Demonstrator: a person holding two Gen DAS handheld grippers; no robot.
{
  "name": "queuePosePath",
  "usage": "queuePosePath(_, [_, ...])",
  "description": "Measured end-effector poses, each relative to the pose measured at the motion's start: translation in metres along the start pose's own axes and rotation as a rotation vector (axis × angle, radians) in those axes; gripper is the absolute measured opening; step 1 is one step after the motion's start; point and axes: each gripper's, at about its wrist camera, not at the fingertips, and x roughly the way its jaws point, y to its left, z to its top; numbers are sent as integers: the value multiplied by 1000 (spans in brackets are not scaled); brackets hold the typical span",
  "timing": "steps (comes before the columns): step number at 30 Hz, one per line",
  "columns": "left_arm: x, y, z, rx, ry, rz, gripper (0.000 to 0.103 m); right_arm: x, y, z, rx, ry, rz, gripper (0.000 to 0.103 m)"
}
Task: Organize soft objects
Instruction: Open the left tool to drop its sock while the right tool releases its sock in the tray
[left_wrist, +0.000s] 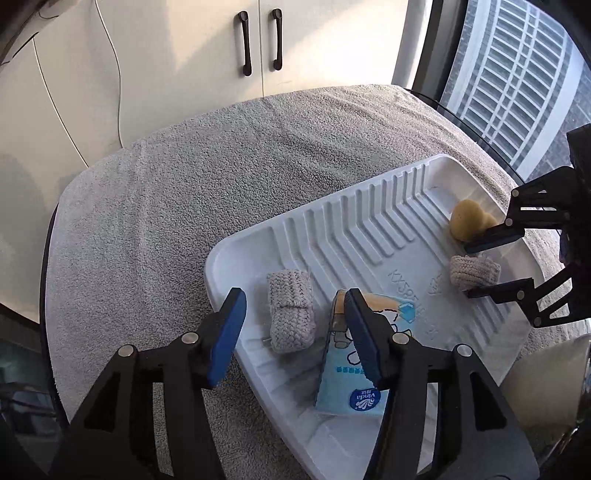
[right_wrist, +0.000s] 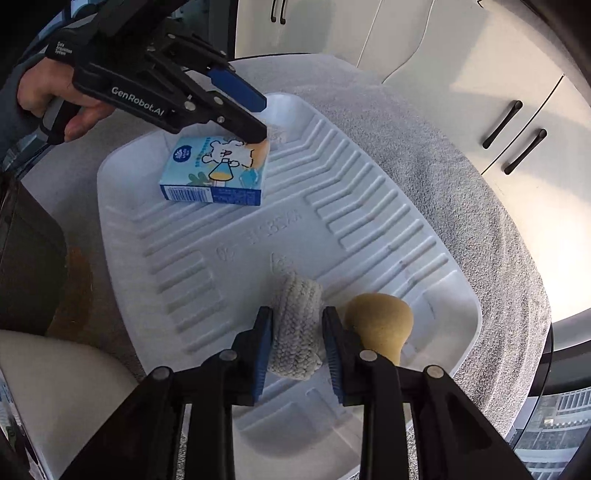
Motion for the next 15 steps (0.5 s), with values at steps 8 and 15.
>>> queuePosePath(8, [-2,-7,2,14,-3,-9,78,-16,-3,0,4,-42,-26,60])
queuePosePath(15, [-14,1,4,-27,-36,-4,100,-37,-10,-2,35,-92,-47,75])
